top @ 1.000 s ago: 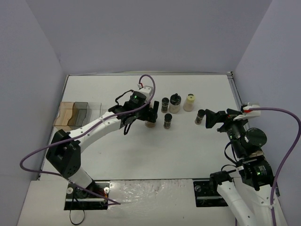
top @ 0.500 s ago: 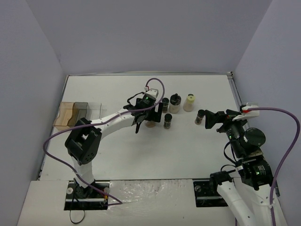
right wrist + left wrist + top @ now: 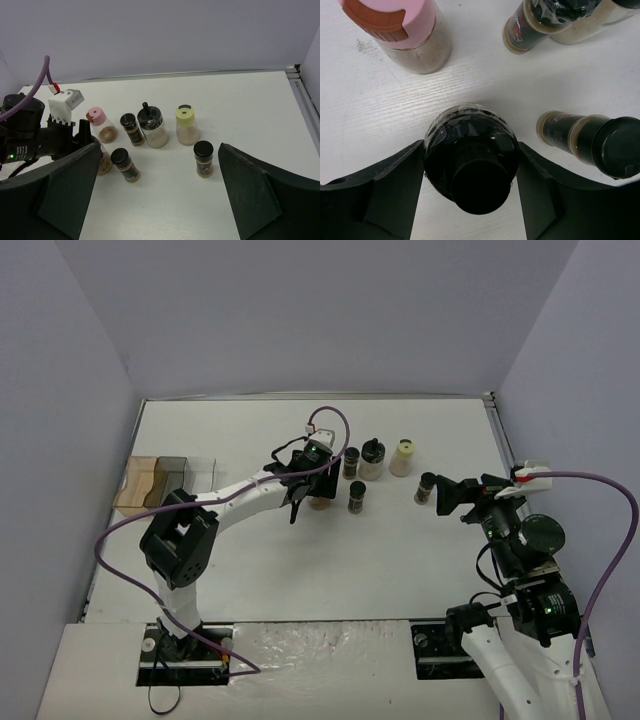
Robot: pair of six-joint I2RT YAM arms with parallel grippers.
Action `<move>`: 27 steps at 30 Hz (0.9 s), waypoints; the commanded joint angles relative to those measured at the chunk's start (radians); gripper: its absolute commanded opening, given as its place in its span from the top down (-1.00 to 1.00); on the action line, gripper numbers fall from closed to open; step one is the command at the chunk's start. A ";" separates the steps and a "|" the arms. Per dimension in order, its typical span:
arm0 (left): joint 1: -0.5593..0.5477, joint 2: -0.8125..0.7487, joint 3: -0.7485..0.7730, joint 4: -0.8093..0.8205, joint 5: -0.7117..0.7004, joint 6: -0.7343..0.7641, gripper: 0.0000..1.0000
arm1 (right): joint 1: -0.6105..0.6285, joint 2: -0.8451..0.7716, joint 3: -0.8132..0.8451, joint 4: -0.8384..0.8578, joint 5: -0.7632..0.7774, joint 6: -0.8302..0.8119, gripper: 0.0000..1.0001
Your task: Organize the condiment bottles
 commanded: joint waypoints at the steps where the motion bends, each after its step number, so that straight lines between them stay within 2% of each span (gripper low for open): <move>1: -0.005 -0.153 -0.001 0.002 -0.061 0.011 0.79 | 0.005 -0.007 -0.001 0.069 -0.012 -0.012 -1.00; 4: 0.006 -0.224 -0.029 -0.030 -0.088 0.026 1.00 | 0.005 -0.010 0.000 0.071 -0.017 -0.010 -1.00; 10: 0.131 -0.404 -0.066 -0.145 -0.096 0.051 1.00 | 0.004 0.007 0.011 0.071 -0.049 0.000 -1.00; 13: 0.286 -0.490 -0.070 -0.187 -0.082 0.074 1.00 | 0.004 0.018 0.015 0.071 -0.067 0.016 -1.00; 18: 0.509 -0.524 -0.009 -0.244 -0.062 0.104 1.00 | 0.004 0.049 0.024 0.071 -0.105 0.035 -1.00; 21: 0.683 -0.504 0.029 -0.241 -0.051 0.109 1.00 | 0.006 0.070 0.028 0.076 -0.136 0.040 -1.00; 27: 0.895 -0.387 0.091 -0.193 -0.002 0.100 1.00 | 0.004 0.075 0.015 0.081 -0.145 0.052 -1.00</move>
